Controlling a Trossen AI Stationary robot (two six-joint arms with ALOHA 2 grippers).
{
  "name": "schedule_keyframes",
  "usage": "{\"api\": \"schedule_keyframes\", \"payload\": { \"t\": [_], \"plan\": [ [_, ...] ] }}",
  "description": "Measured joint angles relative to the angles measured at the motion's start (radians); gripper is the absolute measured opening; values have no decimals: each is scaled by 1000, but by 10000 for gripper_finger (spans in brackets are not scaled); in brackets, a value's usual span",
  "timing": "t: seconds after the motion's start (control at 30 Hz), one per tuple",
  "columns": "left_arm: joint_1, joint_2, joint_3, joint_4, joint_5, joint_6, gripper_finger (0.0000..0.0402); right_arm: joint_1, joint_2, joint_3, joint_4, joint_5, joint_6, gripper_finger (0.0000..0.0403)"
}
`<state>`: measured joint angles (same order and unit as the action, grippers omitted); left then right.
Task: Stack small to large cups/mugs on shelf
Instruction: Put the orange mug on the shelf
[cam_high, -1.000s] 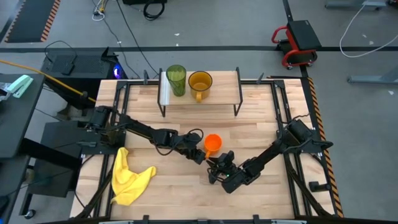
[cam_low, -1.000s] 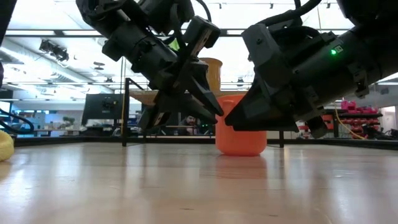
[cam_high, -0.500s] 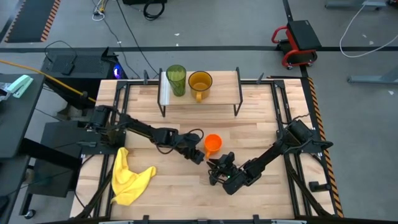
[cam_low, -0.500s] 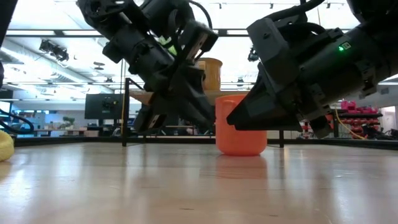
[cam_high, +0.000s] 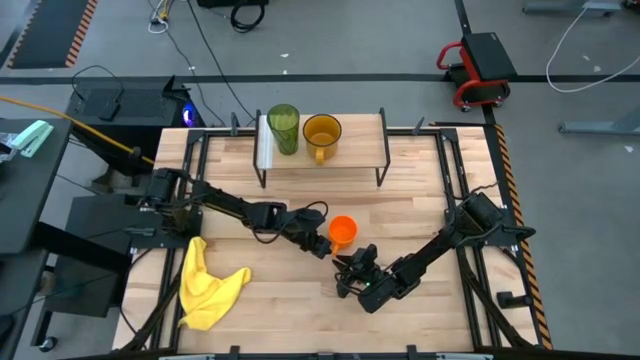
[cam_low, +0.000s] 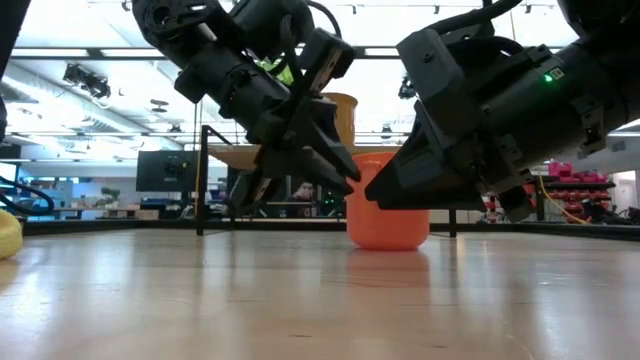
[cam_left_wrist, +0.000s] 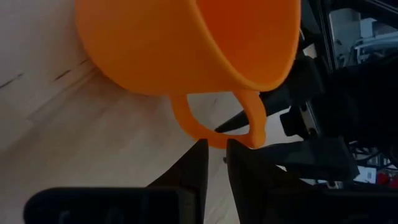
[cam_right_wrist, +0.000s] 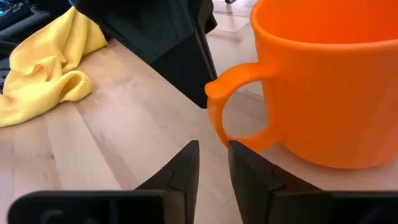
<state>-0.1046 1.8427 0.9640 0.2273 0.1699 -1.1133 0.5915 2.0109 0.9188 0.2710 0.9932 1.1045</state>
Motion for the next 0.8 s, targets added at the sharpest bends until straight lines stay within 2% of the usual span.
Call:
{"api": "schedule_keyframes", "payload": {
  "t": [0.27,0.53,0.8],
  "plan": [
    [-9,0,10,3,0,8,67,8,0,0,0,0,1,93],
    [-12,0,11,5,1,21,62,42,0,0,-4,-1,70,93],
    [-23,0,11,4,1,21,66,37,0,0,-23,17,71,74]
  ]
}}
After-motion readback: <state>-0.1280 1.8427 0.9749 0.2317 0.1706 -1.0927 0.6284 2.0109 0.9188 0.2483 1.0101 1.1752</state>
